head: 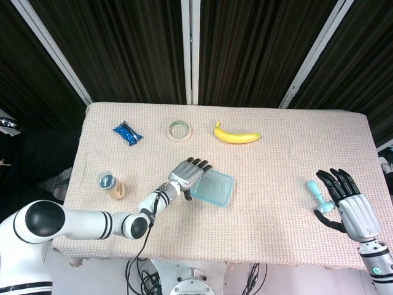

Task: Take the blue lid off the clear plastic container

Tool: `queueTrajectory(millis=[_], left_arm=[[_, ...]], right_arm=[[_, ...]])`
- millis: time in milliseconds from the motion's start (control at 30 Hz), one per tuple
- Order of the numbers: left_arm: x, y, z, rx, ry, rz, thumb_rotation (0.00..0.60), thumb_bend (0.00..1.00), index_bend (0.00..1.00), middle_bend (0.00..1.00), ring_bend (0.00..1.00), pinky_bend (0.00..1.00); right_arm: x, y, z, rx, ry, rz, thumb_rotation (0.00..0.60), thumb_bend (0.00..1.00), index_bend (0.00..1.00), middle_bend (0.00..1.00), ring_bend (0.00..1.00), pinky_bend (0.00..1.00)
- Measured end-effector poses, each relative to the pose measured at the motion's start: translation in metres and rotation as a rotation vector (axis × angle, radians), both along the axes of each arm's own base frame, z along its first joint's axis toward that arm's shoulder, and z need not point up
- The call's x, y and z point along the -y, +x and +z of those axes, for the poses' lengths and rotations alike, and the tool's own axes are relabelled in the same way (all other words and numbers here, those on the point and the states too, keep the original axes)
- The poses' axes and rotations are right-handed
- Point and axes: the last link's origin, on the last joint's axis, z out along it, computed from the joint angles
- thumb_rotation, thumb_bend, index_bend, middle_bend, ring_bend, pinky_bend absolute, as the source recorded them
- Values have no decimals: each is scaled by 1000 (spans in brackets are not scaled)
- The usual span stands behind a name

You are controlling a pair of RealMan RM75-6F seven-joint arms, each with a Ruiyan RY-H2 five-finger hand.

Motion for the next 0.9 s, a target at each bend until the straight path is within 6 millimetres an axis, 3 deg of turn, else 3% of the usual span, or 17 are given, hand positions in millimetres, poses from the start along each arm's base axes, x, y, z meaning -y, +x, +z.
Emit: queueTrajectory(millis=[367, 533, 667, 900], left_arm=[[0, 10, -6, -3, -10, 19, 600, 0, 6, 50, 0, 147], [-1, 12, -10, -15, -10, 30, 600, 0, 99, 125, 21, 195], [-1, 15, -12, -6, -8, 47, 600, 0, 176, 218, 100, 252], [1, 24, -16, 1, 9, 51, 600, 0, 204, 252, 120, 286]], right_arm=[[-2, -3, -1, 1, 9, -16, 600, 171, 0, 106, 0, 0], [-3, 0, -6, 5, 24, 5, 600, 170, 16, 167, 0, 29], [-3, 8, -23, -7, 57, 78, 600, 172, 148, 227, 0, 103], [9, 29, -74, -19, 181, 163, 600, 190, 192, 230, 11, 121]])
